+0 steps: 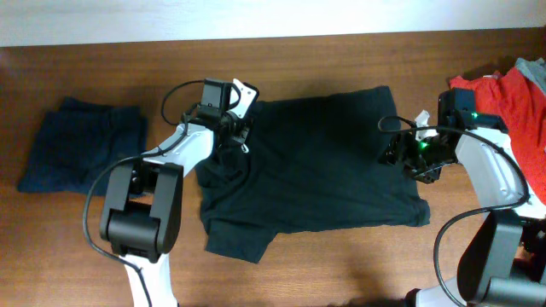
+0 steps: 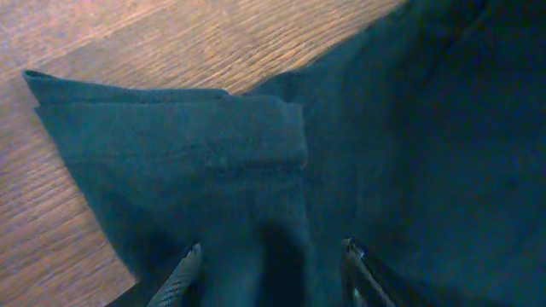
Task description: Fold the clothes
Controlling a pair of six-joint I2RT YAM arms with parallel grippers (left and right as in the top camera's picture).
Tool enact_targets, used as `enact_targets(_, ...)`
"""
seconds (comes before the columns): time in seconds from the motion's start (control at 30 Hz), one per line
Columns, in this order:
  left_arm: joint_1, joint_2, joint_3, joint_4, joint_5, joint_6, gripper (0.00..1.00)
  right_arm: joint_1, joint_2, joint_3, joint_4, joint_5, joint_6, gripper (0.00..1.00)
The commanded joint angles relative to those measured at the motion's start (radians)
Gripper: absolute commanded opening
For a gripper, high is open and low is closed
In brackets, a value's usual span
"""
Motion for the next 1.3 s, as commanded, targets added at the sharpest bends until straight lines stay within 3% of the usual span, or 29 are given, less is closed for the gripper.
enact_targets(0.0, 0.003, 0.025, 0.003, 0.015, -0.008, 0.016, 0.47, 0.046, 0.011, 0.011, 0.035, -0.016, -0.006, 0.68)
enact_targets(0.23, 0.003, 0.029, 0.003, 0.005, -0.088, 0.016, 0.21, 0.191, 0.077, 0.01, 0.12, 0.131, 0.089, 0.68)
enact_targets(0.33, 0.006, 0.029, 0.003, -0.008, -0.176, 0.016, 0.01, 0.24, 0.139, 0.01, 0.141, 0.172, 0.139, 0.67)
enact_targets(0.37, 0.007, 0.029, 0.003, -0.007, -0.198, 0.016, 0.0, 0.245, 0.156, 0.01, 0.146, 0.179, 0.149, 0.67)
enact_targets(0.53, 0.009, 0.028, 0.06, -0.074, -0.138, 0.016, 0.0, 0.246, 0.238, 0.01, 0.181, 0.179, 0.15, 0.66)
enact_targets(0.67, 0.003, 0.028, 0.158, -0.192, -0.092, 0.016, 0.19, 0.246, 0.268, 0.01, 0.201, 0.179, 0.152, 0.61)
enact_targets(0.97, -0.015, 0.028, 0.312, -0.375, 0.004, 0.017, 0.38, 0.246, 0.313, 0.01, 0.204, 0.179, 0.152, 0.62)
enact_targets(1.13, -0.056, 0.07, 0.299, -0.386, 0.0, 0.073, 0.41, 0.246, 0.313, 0.01, 0.211, 0.179, 0.151, 0.62)
enact_targets(1.27, -0.093, 0.122, 0.299, -0.344, -0.092, 0.076, 0.41, 0.246, 0.313, 0.01, 0.214, 0.179, 0.151, 0.62)
